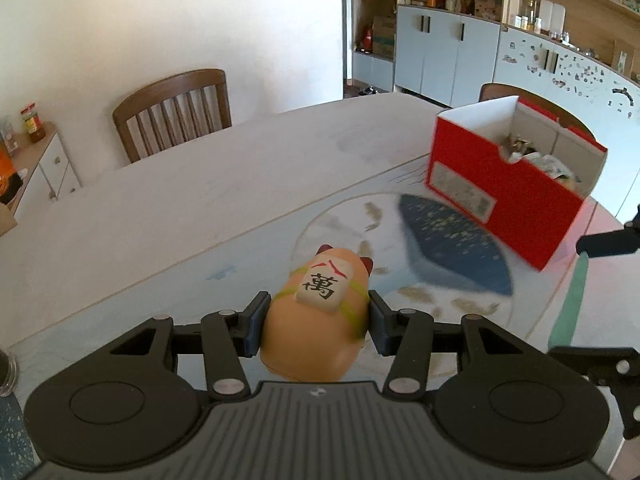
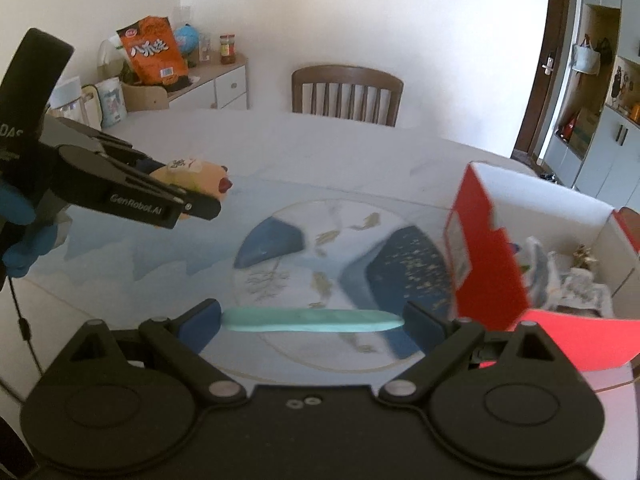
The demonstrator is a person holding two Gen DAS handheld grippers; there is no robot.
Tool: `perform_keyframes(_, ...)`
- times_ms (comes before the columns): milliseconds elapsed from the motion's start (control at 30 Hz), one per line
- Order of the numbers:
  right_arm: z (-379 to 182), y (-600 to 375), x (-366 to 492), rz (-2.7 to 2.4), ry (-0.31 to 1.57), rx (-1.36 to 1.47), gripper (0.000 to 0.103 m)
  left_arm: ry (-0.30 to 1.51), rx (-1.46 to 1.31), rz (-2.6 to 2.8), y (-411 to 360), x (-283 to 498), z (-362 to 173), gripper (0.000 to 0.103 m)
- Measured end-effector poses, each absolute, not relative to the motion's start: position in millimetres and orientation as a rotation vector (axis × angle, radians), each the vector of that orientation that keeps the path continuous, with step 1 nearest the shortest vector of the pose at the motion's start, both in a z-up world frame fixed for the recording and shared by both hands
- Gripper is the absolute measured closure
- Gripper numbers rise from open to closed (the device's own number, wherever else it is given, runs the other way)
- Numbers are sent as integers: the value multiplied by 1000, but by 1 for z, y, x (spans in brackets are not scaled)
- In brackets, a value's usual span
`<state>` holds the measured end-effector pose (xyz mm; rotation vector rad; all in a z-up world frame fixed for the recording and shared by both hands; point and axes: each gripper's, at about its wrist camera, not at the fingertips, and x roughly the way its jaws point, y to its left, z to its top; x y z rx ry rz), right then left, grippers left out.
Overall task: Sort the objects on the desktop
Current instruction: 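Carry the pig toy and green stick over the red shoebox with both tools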
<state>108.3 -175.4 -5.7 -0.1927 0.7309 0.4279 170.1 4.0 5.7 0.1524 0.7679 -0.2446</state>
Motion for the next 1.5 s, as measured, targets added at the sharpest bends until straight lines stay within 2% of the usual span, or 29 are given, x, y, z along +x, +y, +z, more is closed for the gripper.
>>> perform_keyframes(833, 32, -311, 150, 404, 667, -175, 6, 719, 163, -371, -153, 200, 57, 54)
perform_keyframes(1500, 20, -405, 201, 337, 694, -182, 6, 737, 213, -456, -266, 266, 55, 54)
